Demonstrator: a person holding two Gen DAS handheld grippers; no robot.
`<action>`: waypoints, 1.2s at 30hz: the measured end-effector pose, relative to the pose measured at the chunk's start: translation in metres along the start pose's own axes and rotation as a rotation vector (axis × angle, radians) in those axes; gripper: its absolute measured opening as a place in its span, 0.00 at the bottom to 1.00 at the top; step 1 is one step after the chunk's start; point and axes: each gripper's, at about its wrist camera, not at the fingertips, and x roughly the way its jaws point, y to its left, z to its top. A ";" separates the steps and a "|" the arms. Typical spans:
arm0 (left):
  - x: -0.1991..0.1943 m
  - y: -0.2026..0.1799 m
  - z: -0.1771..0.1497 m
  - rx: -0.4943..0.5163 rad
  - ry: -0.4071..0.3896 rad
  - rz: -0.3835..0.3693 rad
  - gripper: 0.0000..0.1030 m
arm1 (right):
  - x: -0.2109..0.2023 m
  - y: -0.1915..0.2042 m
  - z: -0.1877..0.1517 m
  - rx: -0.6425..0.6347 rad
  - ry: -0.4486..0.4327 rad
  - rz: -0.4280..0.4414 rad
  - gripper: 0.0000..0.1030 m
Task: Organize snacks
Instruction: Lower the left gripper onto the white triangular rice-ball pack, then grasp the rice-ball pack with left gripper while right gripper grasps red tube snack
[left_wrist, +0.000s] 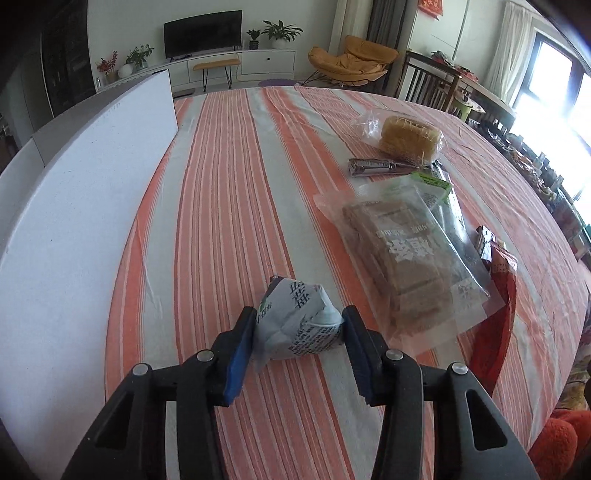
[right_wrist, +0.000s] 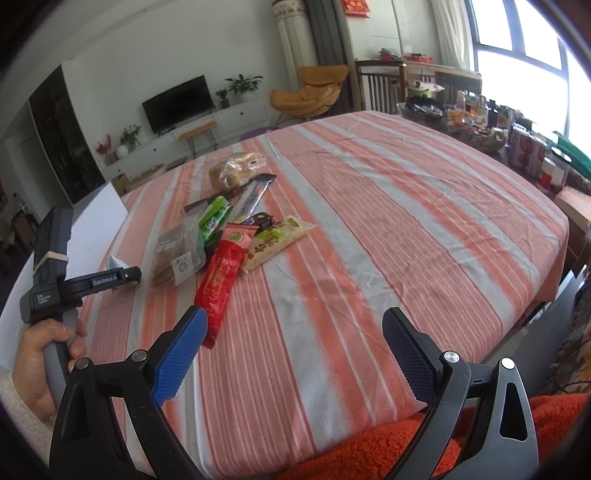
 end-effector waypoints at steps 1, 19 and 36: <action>-0.008 -0.005 -0.010 0.029 0.005 -0.020 0.45 | 0.001 -0.001 0.000 0.008 0.006 0.004 0.95; -0.024 -0.026 -0.070 0.072 -0.034 0.051 0.80 | 0.006 -0.010 -0.001 0.051 0.037 0.006 0.95; -0.036 -0.017 -0.071 0.042 -0.032 -0.034 0.82 | 0.010 -0.012 -0.001 0.065 0.055 0.032 0.95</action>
